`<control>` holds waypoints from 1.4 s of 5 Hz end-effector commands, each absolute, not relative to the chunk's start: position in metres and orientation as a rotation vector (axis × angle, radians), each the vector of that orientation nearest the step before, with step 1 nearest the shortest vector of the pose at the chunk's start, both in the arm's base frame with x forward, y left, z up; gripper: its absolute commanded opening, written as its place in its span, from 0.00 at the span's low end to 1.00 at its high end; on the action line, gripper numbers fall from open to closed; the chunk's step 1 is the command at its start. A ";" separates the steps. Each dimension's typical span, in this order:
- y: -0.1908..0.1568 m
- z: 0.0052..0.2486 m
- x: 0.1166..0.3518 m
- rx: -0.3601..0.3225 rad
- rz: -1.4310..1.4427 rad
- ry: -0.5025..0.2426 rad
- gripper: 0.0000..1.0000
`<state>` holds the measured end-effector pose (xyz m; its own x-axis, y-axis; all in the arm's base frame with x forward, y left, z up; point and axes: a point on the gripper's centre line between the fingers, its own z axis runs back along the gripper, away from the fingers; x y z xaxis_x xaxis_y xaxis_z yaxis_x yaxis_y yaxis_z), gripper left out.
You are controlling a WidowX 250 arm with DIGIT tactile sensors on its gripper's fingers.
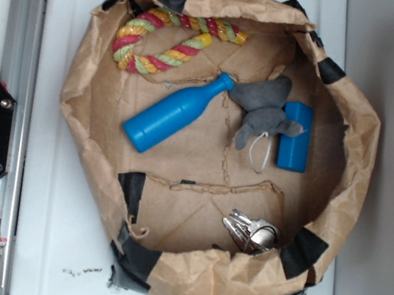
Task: Grab the silver keys.
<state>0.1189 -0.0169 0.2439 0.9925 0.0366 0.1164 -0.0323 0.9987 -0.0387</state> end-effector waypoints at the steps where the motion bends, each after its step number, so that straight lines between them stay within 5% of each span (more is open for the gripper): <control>1: -0.017 0.244 0.119 -0.037 0.035 -0.117 1.00; 2: -0.026 0.242 0.168 -0.033 0.157 -0.125 1.00; 5: -0.001 0.212 0.220 -0.130 0.444 -0.248 1.00; 7: 0.007 0.163 0.243 -0.195 0.648 -0.140 1.00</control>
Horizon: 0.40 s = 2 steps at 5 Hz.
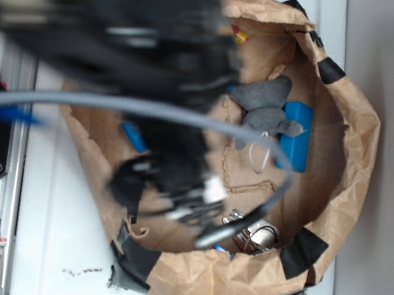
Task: Grab the silver keys.
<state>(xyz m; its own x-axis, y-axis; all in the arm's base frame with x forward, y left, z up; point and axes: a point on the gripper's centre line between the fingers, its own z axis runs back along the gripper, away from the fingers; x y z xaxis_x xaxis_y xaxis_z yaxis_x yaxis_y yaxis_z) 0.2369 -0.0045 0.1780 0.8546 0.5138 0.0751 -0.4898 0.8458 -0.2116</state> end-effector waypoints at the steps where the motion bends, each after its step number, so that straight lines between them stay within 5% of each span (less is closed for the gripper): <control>1: 0.012 0.141 0.247 -0.217 0.646 -0.131 1.00; 2: 0.036 0.117 0.233 -0.202 0.693 -0.144 1.00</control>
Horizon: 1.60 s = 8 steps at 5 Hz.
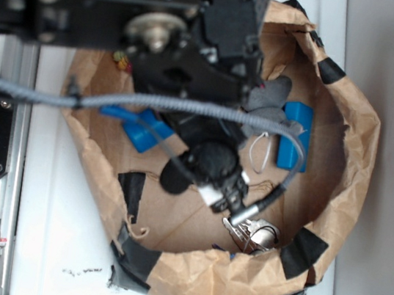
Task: Grab the silver keys.
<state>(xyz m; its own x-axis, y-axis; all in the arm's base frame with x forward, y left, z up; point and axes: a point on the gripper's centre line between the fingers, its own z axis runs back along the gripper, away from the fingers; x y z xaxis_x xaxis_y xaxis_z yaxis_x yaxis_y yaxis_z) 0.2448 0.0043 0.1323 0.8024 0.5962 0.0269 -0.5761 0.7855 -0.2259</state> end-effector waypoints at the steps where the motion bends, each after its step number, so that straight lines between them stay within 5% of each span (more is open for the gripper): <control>1: 0.030 0.104 0.247 -0.244 0.697 -0.144 1.00; 4: -0.012 0.108 0.248 -0.349 0.627 -0.177 1.00; 7: -0.012 0.108 0.248 -0.349 0.627 -0.177 1.00; 8: -0.022 0.096 0.272 -0.331 0.679 -0.234 1.00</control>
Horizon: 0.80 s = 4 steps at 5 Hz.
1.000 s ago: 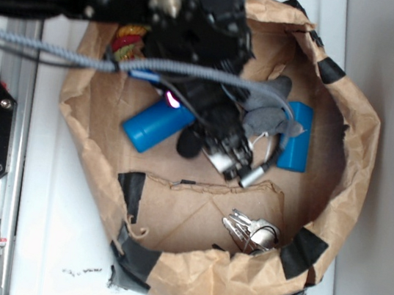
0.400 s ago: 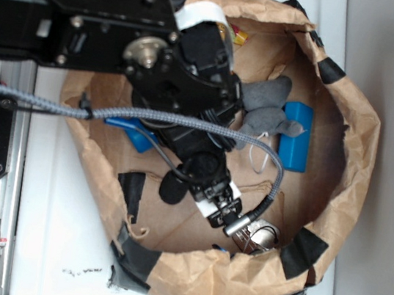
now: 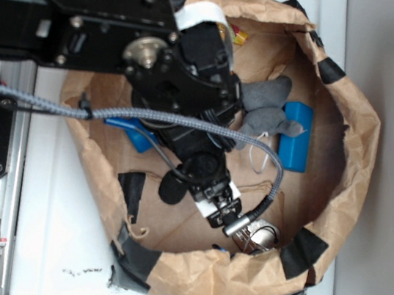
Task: Grab the silver keys.
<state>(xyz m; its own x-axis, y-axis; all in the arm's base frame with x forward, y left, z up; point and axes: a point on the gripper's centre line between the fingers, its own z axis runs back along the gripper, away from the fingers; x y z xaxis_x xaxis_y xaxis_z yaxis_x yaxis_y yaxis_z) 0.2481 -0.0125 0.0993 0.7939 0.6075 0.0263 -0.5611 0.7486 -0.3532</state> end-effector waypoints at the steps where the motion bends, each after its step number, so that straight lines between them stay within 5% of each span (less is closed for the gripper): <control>1: -0.032 0.090 0.294 -0.323 0.697 -0.259 1.00; 4: -0.058 0.078 0.309 -0.381 0.669 -0.239 1.00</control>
